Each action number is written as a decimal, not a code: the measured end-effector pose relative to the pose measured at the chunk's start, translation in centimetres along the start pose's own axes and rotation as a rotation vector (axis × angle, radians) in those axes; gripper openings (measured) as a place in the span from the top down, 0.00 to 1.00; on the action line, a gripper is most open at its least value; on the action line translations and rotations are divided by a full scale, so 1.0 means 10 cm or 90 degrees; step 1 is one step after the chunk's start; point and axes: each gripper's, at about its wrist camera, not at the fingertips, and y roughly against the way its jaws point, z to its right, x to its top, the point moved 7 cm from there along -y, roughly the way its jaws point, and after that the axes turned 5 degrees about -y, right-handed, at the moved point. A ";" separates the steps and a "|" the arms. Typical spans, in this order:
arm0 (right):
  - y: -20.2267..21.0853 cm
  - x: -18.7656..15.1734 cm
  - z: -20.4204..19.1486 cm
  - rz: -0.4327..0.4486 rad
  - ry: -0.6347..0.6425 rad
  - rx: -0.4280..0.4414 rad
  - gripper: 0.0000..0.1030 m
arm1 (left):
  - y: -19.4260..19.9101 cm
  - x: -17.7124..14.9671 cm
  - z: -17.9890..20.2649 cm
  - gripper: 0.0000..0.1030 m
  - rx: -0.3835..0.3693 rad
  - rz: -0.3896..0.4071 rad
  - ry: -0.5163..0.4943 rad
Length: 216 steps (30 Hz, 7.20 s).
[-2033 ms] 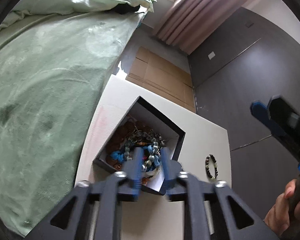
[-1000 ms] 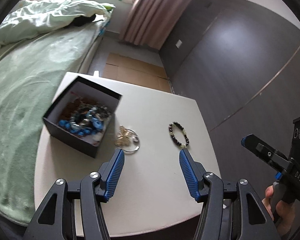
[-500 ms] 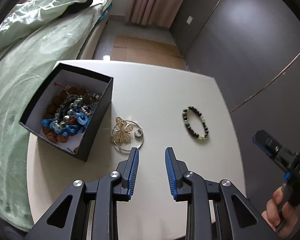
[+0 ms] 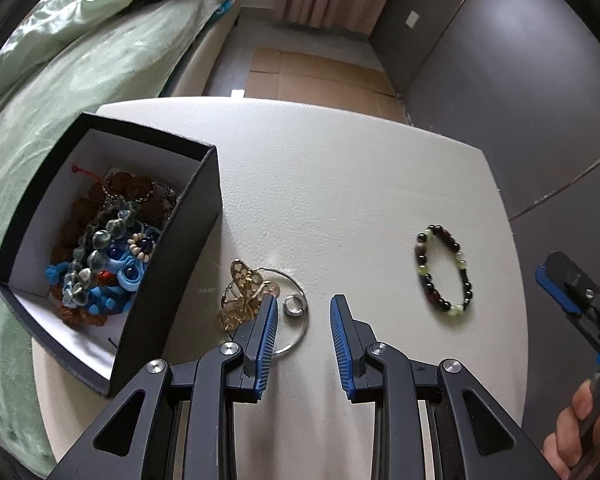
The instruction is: Organize jewelry
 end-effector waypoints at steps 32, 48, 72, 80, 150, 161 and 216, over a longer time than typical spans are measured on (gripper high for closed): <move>0.11 -0.02 0.06 0.006 0.009 0.002 0.38 | -0.09 -0.25 0.25 1.00 0.048 -0.049 -0.201; -0.07 -0.15 0.02 -0.053 0.026 0.000 0.38 | 0.30 -0.05 0.32 1.00 -0.010 -0.018 -0.216; -0.08 -0.21 -0.04 -0.059 0.040 -0.005 0.38 | -0.04 -0.29 0.05 0.43 0.127 -0.066 -0.158; -0.06 -0.20 -0.06 -0.056 0.039 0.003 0.38 | -0.08 -0.28 -0.07 0.33 0.103 -0.080 -0.064; -0.17 -0.03 -1.23 -0.003 0.107 0.136 0.91 | 1.02 0.35 -0.62 0.83 0.039 0.033 -0.056; -0.26 -0.13 -1.87 0.000 0.137 0.223 0.91 | 0.78 0.27 -1.01 0.46 0.034 -0.001 -0.017; 0.39 -0.08 -0.33 0.067 0.068 -0.017 0.00 | 0.91 0.03 0.20 0.12 -0.076 0.153 -0.166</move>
